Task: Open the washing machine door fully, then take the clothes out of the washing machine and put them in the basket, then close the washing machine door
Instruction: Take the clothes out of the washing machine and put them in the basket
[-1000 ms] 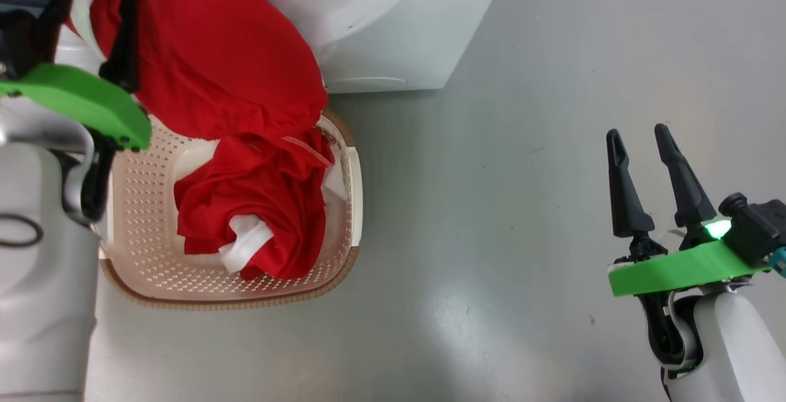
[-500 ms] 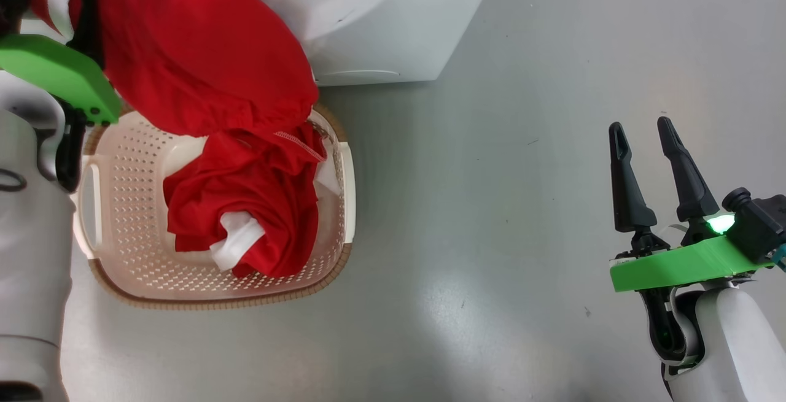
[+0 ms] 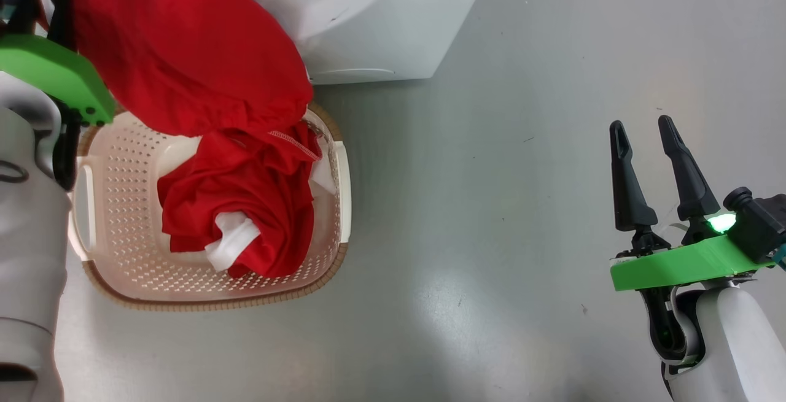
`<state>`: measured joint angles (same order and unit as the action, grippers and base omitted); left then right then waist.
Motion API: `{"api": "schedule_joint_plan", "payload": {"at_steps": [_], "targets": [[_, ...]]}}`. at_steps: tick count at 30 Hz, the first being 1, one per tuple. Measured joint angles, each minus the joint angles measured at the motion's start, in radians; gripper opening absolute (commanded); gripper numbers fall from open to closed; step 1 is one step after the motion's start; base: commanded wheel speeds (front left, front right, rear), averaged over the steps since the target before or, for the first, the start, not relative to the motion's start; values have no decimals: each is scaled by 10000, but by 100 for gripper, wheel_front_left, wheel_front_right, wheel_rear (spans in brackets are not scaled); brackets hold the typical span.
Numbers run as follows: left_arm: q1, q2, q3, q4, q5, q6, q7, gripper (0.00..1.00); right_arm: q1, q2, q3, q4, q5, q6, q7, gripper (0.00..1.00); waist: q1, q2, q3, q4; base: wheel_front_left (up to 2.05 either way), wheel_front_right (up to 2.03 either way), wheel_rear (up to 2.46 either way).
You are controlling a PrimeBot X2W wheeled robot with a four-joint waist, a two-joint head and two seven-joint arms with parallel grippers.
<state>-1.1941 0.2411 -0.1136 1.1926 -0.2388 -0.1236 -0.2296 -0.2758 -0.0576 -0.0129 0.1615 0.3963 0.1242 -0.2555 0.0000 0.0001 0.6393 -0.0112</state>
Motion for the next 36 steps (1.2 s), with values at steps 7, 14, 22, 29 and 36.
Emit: {"api": "schedule_joint_plan", "payload": {"at_steps": [7, 14, 22, 29, 36], "targets": [[3, -44, -226, 2, -56, -8, -180, 0, -1, 4, -12, -6, 0, 0, 0, 100, 0, 0, -81, 10, 0, 0, 0], [1135, -159, -113, -1889, -347, -15, -201, 0, 14, 10, -23, 15, 0, 0, 0, 100, 0, 0, -361, 57, 0, 0, 0], [3527, -460, 219, -4138, -290, -13, -201, 0, 69, 15, -21, 40, 0, 0, 0, 100, 0, 0, -659, 197, 0, 0, 0], [5177, -842, 301, -5396, -19, -12, -236, 0, 87, 17, 0, 54, 0, 0, 0, 100, 0, -1, -805, 315, 0, 0, 0], [6286, -1198, 247, -5641, 48, -12, -244, 0, 174, 13, 19, 58, 0, 0, 0, 100, 0, 0, -820, 330, 0, 0, 0]]}}
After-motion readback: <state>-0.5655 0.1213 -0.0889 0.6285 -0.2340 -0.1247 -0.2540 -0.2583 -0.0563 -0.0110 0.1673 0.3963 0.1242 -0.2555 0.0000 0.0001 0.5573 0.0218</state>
